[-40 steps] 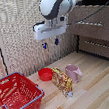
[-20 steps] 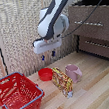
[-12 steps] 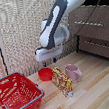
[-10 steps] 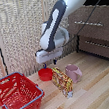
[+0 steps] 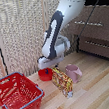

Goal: Move your gripper in the direction of the red bowl and clutch it softly. Cautiously raise the red bowl up from the surface. Hover the red bowl above the basket and gently bring it down inside. Let go of the gripper's grasp when the red bowl is within the basket.

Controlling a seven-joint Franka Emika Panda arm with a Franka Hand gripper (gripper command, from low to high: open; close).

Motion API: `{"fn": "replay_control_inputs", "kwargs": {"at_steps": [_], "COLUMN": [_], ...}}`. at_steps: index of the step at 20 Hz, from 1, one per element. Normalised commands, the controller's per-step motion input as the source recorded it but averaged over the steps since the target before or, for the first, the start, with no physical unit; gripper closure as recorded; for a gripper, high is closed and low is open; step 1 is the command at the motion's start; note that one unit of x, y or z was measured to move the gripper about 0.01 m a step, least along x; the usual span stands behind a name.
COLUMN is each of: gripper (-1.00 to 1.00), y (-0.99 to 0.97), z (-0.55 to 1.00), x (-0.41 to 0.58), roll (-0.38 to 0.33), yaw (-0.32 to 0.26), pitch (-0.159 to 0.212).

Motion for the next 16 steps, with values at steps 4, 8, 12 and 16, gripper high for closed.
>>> {"fn": "replay_control_inputs", "kwargs": {"at_steps": [4,8,12,16], "gripper": [1.0,1.0,1.0,1.0], "y": [-0.1,-0.01,0.0,0.0], "z": [-0.24,-0.1,-0.01,0.13], "x": [0.021,0.014,0.031,0.15], "roll": [0.0,0.0,0.001,0.053], "yaw": [0.001,-0.018,-0.024,-0.034], "pitch": [0.031,0.019,0.001,0.042]}}
